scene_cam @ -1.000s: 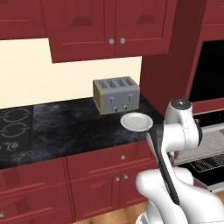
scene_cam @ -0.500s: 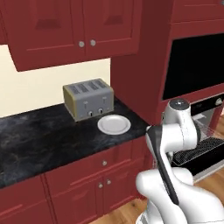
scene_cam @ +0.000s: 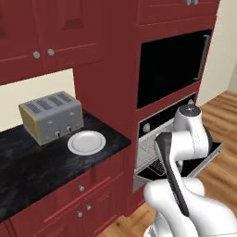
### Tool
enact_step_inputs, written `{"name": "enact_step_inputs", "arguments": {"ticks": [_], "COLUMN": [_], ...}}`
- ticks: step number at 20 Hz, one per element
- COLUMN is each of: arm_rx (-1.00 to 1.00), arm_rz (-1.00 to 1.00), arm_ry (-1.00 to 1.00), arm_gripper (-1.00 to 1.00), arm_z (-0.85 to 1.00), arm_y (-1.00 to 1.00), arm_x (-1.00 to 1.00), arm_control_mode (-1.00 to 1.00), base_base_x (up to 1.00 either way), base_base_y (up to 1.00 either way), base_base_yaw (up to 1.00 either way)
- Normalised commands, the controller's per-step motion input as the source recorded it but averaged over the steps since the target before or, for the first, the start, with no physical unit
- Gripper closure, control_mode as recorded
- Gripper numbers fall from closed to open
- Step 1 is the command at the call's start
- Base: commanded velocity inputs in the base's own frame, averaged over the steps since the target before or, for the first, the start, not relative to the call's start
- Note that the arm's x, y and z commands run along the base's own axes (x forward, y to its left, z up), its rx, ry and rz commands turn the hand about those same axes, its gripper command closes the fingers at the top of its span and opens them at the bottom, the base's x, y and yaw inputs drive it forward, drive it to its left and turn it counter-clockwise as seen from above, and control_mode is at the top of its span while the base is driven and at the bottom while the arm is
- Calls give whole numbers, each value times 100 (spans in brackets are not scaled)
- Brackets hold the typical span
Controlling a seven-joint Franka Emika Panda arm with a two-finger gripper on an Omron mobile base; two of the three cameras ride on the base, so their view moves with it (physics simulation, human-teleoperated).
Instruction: Place the fish on the bottom rack of the oven, and slide the tray back inside. Close the oven door.
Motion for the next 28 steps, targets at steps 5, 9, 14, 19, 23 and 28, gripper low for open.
{"name": "enact_step_inputs", "arguments": {"ticks": [5, 9, 14, 19, 23, 28], "arm_rx": [0, 0, 0, 0, 0, 0], "arm_rz": [0, 0, 0, 0, 0, 0], "arm_ry": [0, 0, 0, 0, 0, 0], "arm_gripper": [100, 100, 100, 100, 100, 100], "arm_z": [0, 0, 0, 0, 0, 0], "arm_y": [0, 0, 0, 0, 0, 0], "arm_x": [0, 0, 0, 0, 0, 0], "arm_control_mode": [100, 100, 100, 100, 100, 100], "base_base_x": [22, 24, 36, 28, 4, 0], "base_base_y": [0, 7, 23, 52, 30, -14], "base_base_yaw": [-39, -41, -43, -41, -35, -24]}}
